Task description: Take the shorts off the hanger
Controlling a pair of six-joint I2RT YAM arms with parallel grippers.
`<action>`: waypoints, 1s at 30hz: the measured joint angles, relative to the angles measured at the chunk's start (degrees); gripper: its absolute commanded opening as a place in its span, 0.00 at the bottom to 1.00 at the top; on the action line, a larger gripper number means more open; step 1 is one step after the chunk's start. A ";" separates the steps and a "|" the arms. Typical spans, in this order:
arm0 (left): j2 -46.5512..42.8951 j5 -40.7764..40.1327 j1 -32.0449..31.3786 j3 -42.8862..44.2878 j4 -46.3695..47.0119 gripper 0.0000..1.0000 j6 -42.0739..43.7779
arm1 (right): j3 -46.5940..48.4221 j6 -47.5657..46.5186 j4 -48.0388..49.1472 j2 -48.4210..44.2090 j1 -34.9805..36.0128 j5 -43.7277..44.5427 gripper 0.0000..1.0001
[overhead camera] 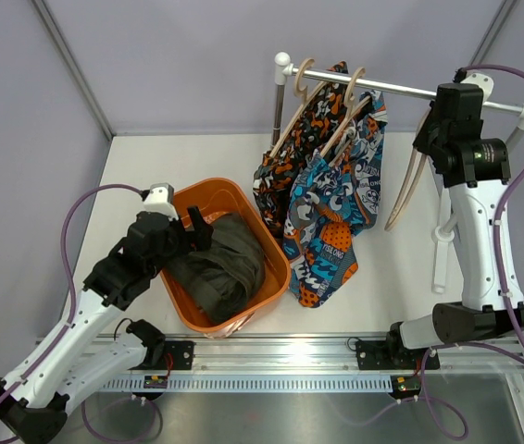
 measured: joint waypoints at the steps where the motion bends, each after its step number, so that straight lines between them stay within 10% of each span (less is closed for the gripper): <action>1: 0.00 0.02 0.00 0.00 0.00 0.99 0.00 | -0.31 0.11 -0.02 -0.39 -0.02 0.07 0.17; 14: -0.02 0.22 0.00 0.00 -0.11 0.99 0.00 | -3.28 0.98 -6.80 -4.28 -0.50 1.95 0.48; 30: -0.52 0.63 0.00 -0.02 -0.55 0.99 0.26 | 4.87 2.16 -13.46 -12.59 -0.52 -0.20 0.53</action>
